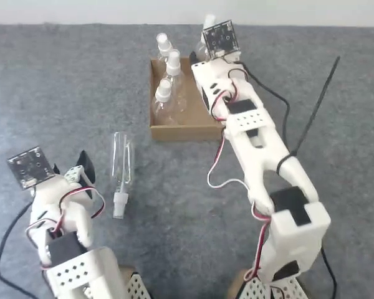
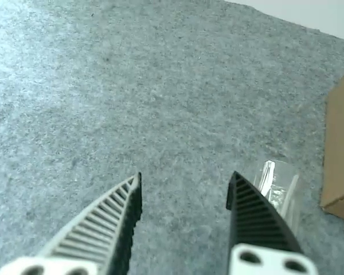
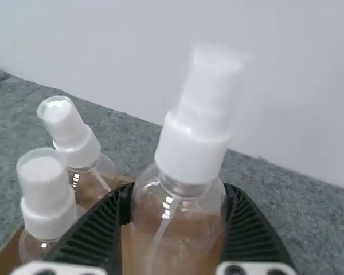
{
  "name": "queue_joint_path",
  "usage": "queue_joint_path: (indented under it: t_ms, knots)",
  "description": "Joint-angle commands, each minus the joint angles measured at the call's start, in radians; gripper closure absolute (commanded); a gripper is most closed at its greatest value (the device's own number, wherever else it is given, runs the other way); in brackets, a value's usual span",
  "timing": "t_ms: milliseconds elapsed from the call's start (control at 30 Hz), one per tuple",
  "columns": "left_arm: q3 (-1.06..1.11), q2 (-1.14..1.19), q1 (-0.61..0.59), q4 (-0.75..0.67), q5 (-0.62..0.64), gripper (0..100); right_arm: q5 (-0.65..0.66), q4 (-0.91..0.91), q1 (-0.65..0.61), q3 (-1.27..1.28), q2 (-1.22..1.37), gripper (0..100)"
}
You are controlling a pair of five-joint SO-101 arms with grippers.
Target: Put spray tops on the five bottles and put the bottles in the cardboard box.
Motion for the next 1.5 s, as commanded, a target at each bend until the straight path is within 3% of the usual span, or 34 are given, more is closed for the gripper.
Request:
queue_joint_path:
  t_ms: [0,600,767,1467]
  knots:
    - [-0.012,-0.015,-0.002,-0.026,-0.002,77,0.003,-0.024,0.038,-0.112,0.013,91.8]
    - [-0.008,-0.015,-0.014,-0.023,-0.002,77,0.003,-0.074,0.111,-0.083,0.093,91.9]
    - [-0.005,-0.015,-0.046,-0.025,-0.002,77,0.006,-0.179,0.107,-0.094,0.176,91.9]
    - [-0.005,-0.015,-0.044,-0.025,-0.002,77,0.011,-0.206,0.107,-0.209,0.348,91.3]
